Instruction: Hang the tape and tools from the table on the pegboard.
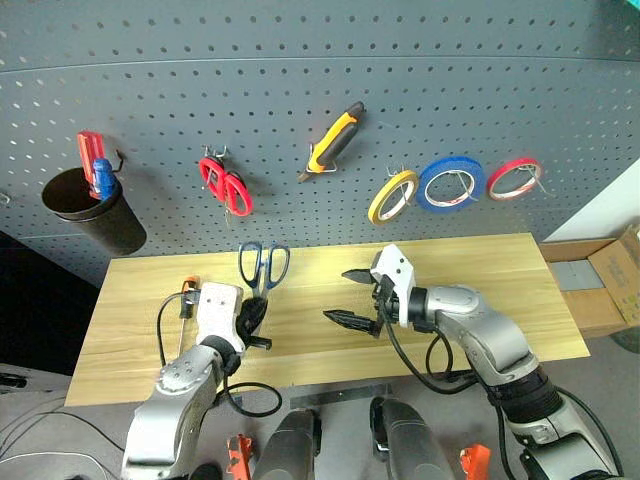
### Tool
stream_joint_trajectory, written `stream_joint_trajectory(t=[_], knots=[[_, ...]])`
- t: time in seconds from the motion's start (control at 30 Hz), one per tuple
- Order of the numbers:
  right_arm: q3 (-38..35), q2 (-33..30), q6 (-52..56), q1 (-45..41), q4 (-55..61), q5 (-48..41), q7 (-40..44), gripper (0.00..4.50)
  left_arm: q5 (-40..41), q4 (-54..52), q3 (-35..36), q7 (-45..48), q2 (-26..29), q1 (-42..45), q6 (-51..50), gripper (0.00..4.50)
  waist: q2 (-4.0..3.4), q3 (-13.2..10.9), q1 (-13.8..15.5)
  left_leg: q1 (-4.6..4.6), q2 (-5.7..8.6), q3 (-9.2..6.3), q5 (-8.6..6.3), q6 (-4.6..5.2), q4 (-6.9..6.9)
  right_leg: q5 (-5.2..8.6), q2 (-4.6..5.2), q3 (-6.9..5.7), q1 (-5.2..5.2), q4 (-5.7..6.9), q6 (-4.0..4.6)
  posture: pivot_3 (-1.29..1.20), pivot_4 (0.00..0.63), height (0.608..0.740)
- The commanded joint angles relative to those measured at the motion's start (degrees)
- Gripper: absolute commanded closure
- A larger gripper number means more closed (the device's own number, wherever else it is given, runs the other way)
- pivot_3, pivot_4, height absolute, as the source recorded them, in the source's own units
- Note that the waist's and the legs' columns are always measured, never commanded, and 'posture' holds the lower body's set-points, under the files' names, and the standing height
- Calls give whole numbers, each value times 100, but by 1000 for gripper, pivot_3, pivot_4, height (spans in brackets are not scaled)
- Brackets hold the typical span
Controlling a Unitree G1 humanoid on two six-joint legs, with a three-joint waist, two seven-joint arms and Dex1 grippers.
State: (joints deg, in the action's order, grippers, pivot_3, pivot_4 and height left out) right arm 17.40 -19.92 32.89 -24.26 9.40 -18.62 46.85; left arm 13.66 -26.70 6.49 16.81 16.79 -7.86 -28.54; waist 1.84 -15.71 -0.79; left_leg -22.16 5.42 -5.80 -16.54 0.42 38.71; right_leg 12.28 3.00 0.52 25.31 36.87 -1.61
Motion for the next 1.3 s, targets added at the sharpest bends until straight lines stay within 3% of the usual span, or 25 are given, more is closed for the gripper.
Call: stream_joint_trajectory(t=[0.03, 0.2, 0.47, 0.73, 1.3], knots=[[-423, 71, 10, -208, 299, -672, 426, 0, -68, -295, 237, 316, 8, -444, 1418, 4031, 0, 0, 0, 0, -1, 0, 0, 0, 0, 0, 0, 0, 1, 1, 0, 22, 258, 740], [-1018, 207, 439, -928, 636, -1643, 567, 0, -99, -215, 441, 574, 39, -854, 2638, 4032, -6, -4, 59, -4, 0, 1, -15, 27, 1, 0, 2, 0, 0, -1, 0, 28, 247, 740], [-822, 66, 261, -1176, 408, -1475, 734, 0, -254, -231, 627, 193, -162, -653, 3330, 4032, -6, 1, 176, -34, 4, -10, -7, 13, 14, -1, 4, -19, 15, -4, 1, 42, 224, 740], [-779, 193, 105, -1394, 286, -1461, 819, 0, -54, 88, 404, 267, 40, 271, 2607, 4032, -6, 6, 207, -36, 4, -10, -6, 11, 18, -2, 4, -22, 20, 7, 1, 52, 212, 740], [-872, 214, 201, -1446, 686, -1534, 513, 0, 186, 753, 451, 503, 155, 1076, 2218, 4033, -4, 9, 189, -60, 3, -6, -4, 10, 25, -3, 3, -24, 48, 14, 2, 11, 213, 740]])
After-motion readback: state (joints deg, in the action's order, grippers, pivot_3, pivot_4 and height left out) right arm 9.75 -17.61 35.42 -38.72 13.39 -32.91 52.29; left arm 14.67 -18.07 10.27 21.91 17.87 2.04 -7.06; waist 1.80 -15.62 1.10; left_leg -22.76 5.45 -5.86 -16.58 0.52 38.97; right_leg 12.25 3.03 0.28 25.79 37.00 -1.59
